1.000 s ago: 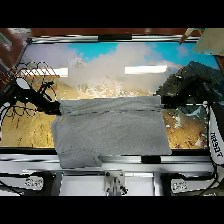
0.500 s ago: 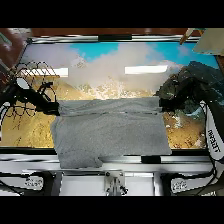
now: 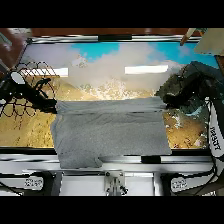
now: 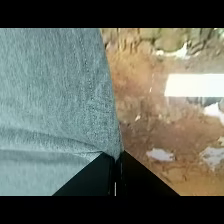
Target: Fold the shirts.
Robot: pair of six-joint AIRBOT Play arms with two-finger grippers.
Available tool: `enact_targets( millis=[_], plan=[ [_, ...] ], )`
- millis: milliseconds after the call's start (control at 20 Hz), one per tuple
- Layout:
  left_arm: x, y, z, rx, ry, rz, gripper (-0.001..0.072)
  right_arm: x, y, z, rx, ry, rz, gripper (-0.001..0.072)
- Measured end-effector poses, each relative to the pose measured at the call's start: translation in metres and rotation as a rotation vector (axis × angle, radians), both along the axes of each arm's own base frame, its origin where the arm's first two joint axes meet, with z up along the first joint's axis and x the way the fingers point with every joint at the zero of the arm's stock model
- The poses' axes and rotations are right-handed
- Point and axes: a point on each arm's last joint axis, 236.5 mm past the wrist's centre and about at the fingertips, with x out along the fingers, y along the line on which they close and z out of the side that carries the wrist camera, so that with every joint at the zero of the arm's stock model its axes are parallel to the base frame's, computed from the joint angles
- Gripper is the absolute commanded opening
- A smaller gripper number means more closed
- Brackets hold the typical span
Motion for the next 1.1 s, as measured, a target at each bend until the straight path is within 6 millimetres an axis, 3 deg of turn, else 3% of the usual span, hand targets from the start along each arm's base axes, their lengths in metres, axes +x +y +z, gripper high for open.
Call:
enact_targets(
  millis=[150,200,250,300,350,500,650,900,1100],
  plan=[
    [-0.019,-0.001,-0.013,-0.003,0.071,0.006,0.003,-0.011,0.005,-0.005,0.027,0.062,0.008,0.0064],
    [-0.022,-0.001,-0.017,-0.001,0.086,0.012,0.0045,-0.015,0.006,-0.008,0.033,0.085,0.009,0.0171],
    [-0.024,-0.001,-0.019,0.002,0.095,0.018,0.0241,-0.016,0.007,-0.011,0.04,0.1,0.006,0.0431],
    [-0.025,0.0,-0.02,0.005,0.1,0.029,0.0517,-0.019,0.008,-0.013,0.043,0.117,0.003,0.0468],
    [-0.024,0.0,-0.019,0.009,0.103,0.044,0.055,-0.022,0.008,-0.014,0.046,0.131,0.003,0.0468],
    [-0.022,0.001,-0.007,0.013,0.11,0.065,0.0496,-0.033,0.001,-0.005,0.02,0.162,0.017,0.0468],
    [-0.036,-0.002,0.009,0.009,0.126,0.087,0.0493,-0.045,-0.027,0.019,-0.058,0.154,0.015,0.0468],
    [-0.116,-0.021,0.003,-0.043,0.177,0.143,0.0491,-0.052,-0.072,0.062,-0.026,0.045,-0.145,0.0468],
    [-0.168,-0.022,-0.005,-0.099,0.17,0.265,0.0493,-0.052,-0.088,0.076,0.03,-0.02,-0.231,0.0469]
  ],
)
